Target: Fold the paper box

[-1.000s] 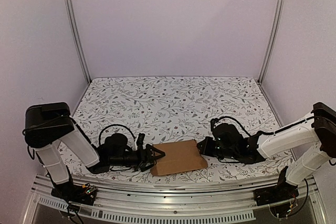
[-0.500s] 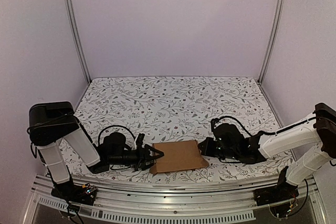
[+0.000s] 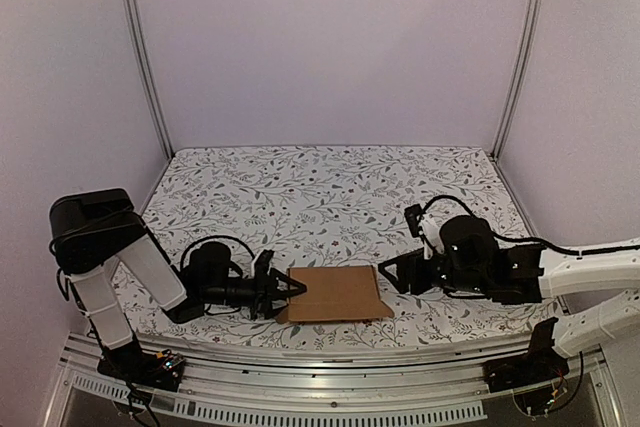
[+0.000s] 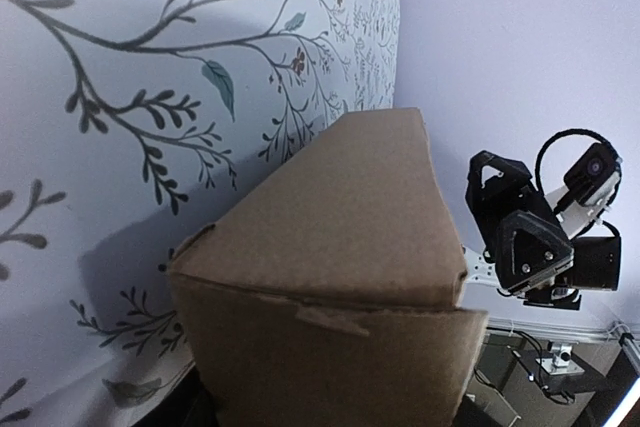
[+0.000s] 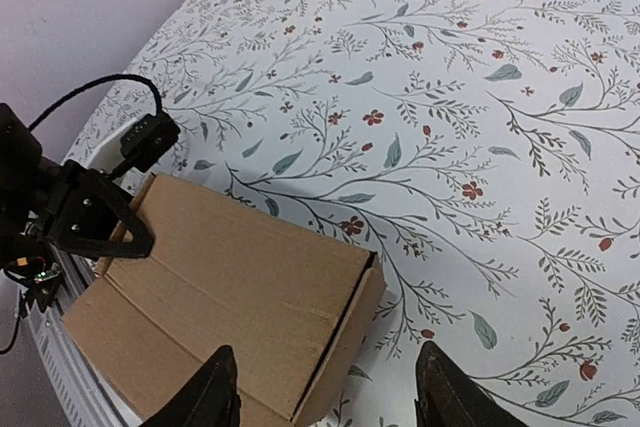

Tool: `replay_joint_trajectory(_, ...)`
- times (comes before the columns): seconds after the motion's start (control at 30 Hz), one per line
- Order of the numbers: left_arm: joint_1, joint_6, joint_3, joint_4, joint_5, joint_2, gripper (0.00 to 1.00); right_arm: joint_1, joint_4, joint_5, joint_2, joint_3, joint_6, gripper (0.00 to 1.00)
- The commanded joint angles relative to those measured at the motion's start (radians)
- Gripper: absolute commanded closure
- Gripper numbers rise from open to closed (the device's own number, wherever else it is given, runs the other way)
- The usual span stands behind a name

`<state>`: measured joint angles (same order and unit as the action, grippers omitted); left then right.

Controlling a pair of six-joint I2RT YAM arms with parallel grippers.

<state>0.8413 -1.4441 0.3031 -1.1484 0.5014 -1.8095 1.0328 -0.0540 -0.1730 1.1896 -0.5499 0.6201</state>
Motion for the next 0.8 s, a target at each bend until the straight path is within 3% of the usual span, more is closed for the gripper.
replay_joint_trajectory(0.0,-0.042,-0.02,-0.008,-0.055,0.137,0.036,0.55,-0.003,0.16,0.051,-0.097,-0.066,-0.299,0.33)
replay_joint_trajectory(0.13,-0.069,-0.03,-0.011,-0.039,0.215,0.092,0.55,-0.003,0.23,0.114,-0.19,-0.1,-0.454,0.18)
replay_joint_trajectory(0.2,-0.083,-0.013,-0.007,0.011,0.255,0.141,0.54,-0.003,0.245,0.14,-0.226,-0.108,-0.511,0.02)
replay_joint_trajectory(0.5,-0.165,0.021,0.023,0.209,0.43,0.353,0.53,0.049,0.391,0.247,-0.325,-0.199,-0.908,0.01)
replay_joint_trajectory(0.77,-0.2,0.121,0.066,0.366,0.541,0.466,0.5,0.246,0.45,0.006,-0.343,-0.242,-1.369,0.01)
